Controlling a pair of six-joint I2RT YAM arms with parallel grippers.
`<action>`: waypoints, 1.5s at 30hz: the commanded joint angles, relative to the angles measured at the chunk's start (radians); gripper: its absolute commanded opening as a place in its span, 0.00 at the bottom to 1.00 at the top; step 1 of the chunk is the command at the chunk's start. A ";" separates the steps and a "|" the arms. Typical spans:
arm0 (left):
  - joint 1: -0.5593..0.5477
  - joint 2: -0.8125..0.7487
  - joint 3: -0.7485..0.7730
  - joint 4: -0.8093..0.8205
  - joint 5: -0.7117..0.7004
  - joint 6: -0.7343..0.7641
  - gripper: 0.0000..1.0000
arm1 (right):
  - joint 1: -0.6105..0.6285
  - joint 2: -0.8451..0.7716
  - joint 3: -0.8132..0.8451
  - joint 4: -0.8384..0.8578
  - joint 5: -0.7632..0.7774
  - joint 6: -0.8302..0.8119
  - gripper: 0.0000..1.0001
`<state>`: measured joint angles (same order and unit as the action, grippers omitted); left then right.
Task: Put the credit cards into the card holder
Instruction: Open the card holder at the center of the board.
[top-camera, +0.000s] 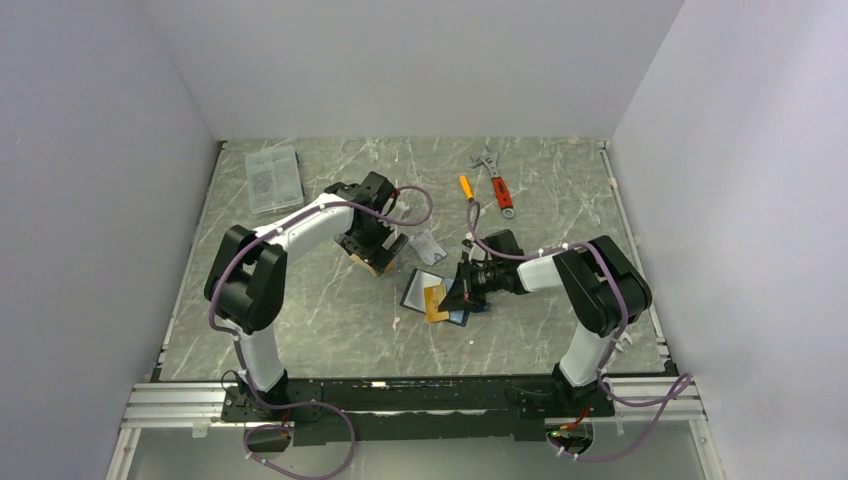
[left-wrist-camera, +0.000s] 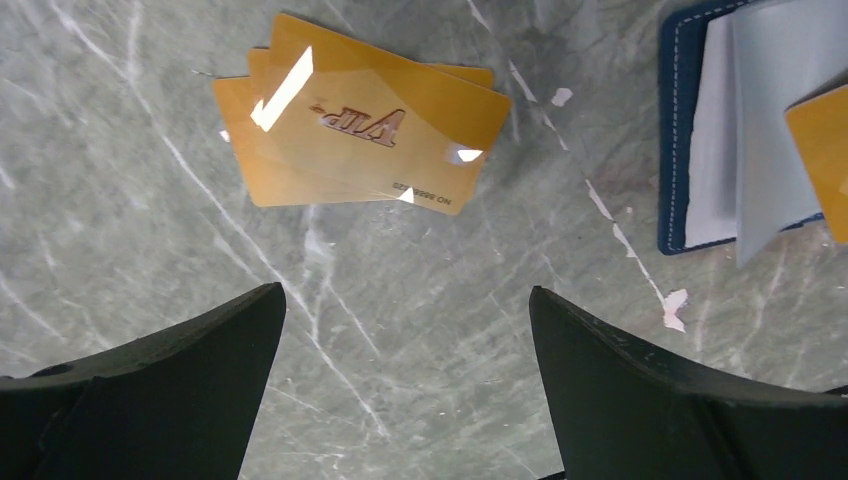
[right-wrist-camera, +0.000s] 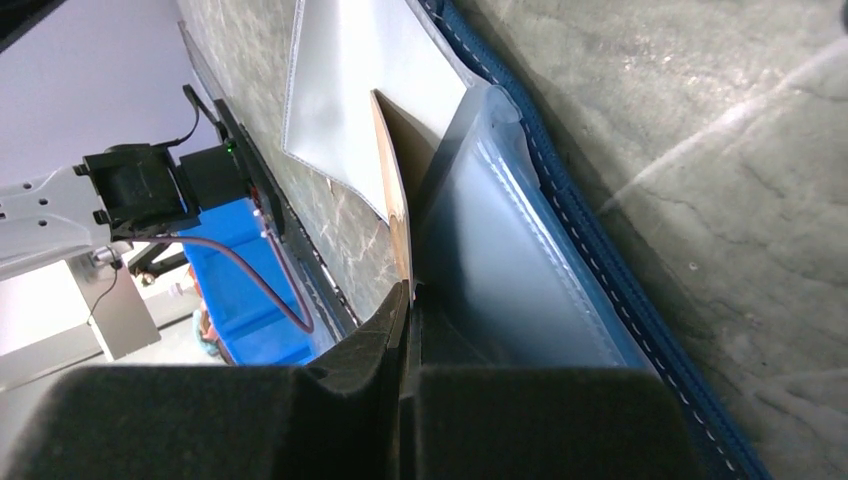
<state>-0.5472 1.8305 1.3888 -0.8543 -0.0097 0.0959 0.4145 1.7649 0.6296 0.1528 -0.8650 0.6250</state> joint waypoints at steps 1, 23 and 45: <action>-0.006 -0.028 0.002 -0.017 0.066 -0.064 0.99 | -0.020 -0.026 -0.034 0.001 0.132 -0.036 0.00; -0.005 0.123 0.069 -0.060 0.612 -0.075 0.99 | -0.085 -0.217 -0.019 -0.095 0.076 -0.006 0.00; -0.036 0.255 0.154 0.061 0.783 -0.213 0.99 | -0.076 -0.168 -0.038 -0.008 0.043 0.008 0.00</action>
<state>-0.5686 2.0903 1.5040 -0.8272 0.7261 -0.0994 0.3275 1.6005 0.5758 0.1017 -0.8032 0.6331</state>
